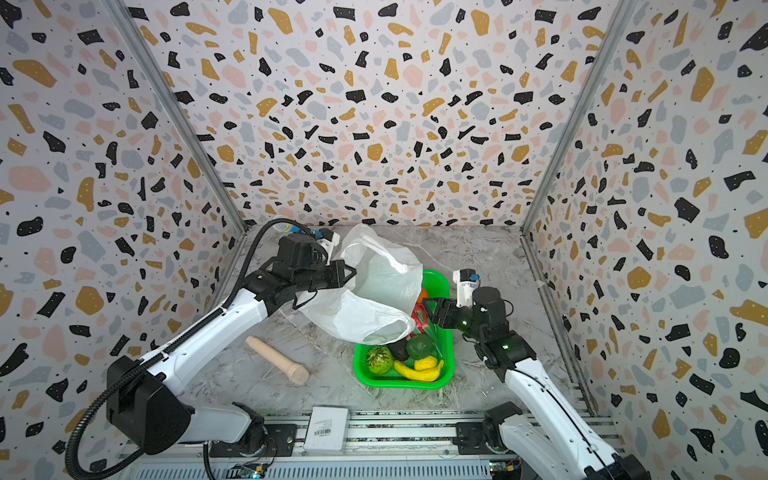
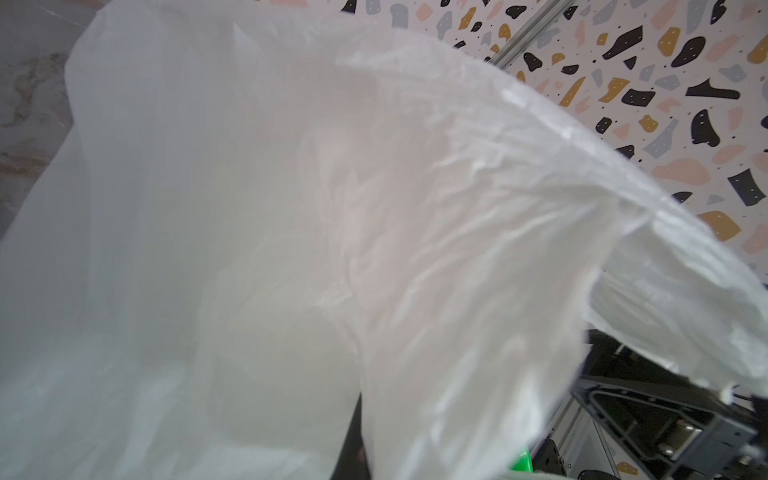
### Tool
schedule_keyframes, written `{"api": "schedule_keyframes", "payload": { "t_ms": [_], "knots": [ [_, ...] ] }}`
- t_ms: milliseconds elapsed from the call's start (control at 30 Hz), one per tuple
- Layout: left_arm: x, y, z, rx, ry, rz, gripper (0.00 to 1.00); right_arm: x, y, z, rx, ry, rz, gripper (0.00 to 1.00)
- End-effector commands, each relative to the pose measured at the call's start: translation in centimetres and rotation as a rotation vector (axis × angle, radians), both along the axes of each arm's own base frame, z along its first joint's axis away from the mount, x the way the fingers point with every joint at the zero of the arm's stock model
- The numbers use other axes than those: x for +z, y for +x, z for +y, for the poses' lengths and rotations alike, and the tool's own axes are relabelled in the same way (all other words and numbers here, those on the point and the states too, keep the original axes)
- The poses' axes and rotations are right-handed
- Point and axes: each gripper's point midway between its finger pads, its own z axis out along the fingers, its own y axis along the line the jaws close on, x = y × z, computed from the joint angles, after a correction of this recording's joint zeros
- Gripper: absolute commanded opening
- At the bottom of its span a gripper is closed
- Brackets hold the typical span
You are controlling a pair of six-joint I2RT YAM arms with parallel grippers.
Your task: Place the fruits into the plastic bag
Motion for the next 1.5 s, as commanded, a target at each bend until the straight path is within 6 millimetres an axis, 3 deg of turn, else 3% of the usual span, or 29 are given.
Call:
{"api": "schedule_keyframes", "payload": {
  "t_ms": [0,333,400,567,600,933,1100,1233,1467],
  "knots": [
    [1.8,-0.2,-0.4,-0.016,-0.062,-0.039,0.0,1.4,0.4,2.0,0.056,0.08,-0.035,0.69],
    [2.2,-0.8,-0.1,-0.018,-0.068,-0.055,0.0,0.3,2.2,4.9,0.116,0.082,-0.049,0.64],
    [2.3,-0.8,-0.1,-0.017,-0.069,-0.058,0.0,0.3,2.4,5.4,0.126,0.101,-0.049,0.53],
    [1.9,-0.4,0.9,0.042,-0.03,-0.043,0.0,0.5,2.4,6.5,0.155,0.142,-0.041,0.04],
    [1.8,-0.3,1.4,0.063,-0.014,-0.041,0.0,0.3,2.4,6.4,0.149,0.136,-0.034,0.0],
    [1.0,-0.5,6.2,0.216,0.148,-0.003,0.0,-1.9,5.0,2.8,0.053,-0.079,0.066,0.0],
    [1.8,-0.9,5.2,0.165,0.033,0.046,0.0,-3.1,6.3,1.6,0.023,-0.183,0.108,0.0],
    [2.9,-1.1,4.1,0.121,-0.051,0.069,0.0,-3.1,6.8,2.0,0.048,-0.202,0.112,0.02],
    [2.7,-0.3,5.0,0.176,-0.016,0.044,0.0,1.0,7.0,2.7,0.075,-0.16,0.038,0.57]
  ]
}}
